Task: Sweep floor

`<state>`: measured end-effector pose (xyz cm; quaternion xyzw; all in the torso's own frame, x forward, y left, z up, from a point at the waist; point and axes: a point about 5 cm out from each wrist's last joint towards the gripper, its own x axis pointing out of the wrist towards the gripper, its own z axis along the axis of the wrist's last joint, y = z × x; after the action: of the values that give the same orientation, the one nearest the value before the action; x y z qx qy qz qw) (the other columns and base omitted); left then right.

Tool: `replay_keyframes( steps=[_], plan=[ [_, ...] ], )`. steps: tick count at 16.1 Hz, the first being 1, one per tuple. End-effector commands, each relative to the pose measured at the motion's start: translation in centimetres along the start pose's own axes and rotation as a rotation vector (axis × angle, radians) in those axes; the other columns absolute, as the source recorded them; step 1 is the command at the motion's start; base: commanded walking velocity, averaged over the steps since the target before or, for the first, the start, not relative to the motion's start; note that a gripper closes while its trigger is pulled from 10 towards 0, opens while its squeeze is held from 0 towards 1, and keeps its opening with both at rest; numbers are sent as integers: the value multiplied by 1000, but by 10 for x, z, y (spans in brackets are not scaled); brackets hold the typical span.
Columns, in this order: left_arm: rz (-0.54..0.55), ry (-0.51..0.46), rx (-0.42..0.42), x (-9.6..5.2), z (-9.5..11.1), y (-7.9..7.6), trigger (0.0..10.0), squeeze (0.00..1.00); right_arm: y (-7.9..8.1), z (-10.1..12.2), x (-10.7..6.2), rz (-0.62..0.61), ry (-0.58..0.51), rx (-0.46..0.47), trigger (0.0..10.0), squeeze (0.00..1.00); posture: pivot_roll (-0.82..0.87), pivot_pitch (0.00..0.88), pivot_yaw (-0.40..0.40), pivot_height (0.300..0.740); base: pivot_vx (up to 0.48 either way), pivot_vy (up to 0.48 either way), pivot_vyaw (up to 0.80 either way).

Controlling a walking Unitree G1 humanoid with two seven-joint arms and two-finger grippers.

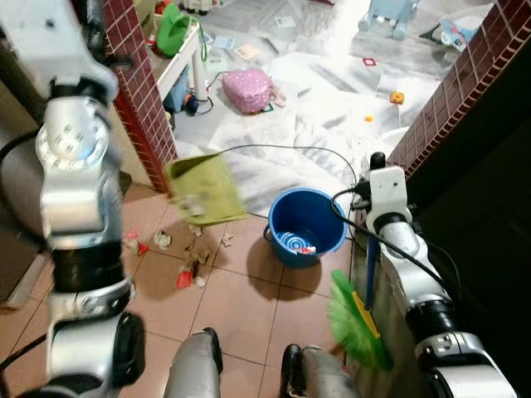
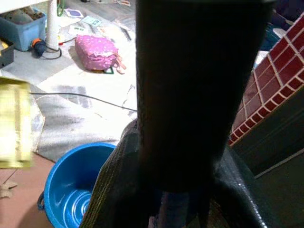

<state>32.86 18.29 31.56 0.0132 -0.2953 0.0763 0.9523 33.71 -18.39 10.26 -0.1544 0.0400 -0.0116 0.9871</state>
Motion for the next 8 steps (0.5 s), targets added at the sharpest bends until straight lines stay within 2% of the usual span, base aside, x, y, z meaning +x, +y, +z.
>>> replay_keyframes(
  steps=[1, 5, 8],
  plan=[
    [-19, -119, -27, 6, 23, -10, 10000, 0, -3, -17, -5, -15, 75, -11, 10000, 0, 7, 101, -16, 740, 0, 0, -800],
    [-44, -156, -62, 13, 29, -21, 10000, 0, -2, -19, -6, -12, 78, -3, 10000, 0, 7, 105, -15, 740, 0, 0, -561],
    [-43, -161, -73, 15, 28, -24, 10000, 0, 1, -18, -5, 0, 72, -5, 10000, 0, 5, 106, -16, 740, 0, 0, 0]
  ],
)
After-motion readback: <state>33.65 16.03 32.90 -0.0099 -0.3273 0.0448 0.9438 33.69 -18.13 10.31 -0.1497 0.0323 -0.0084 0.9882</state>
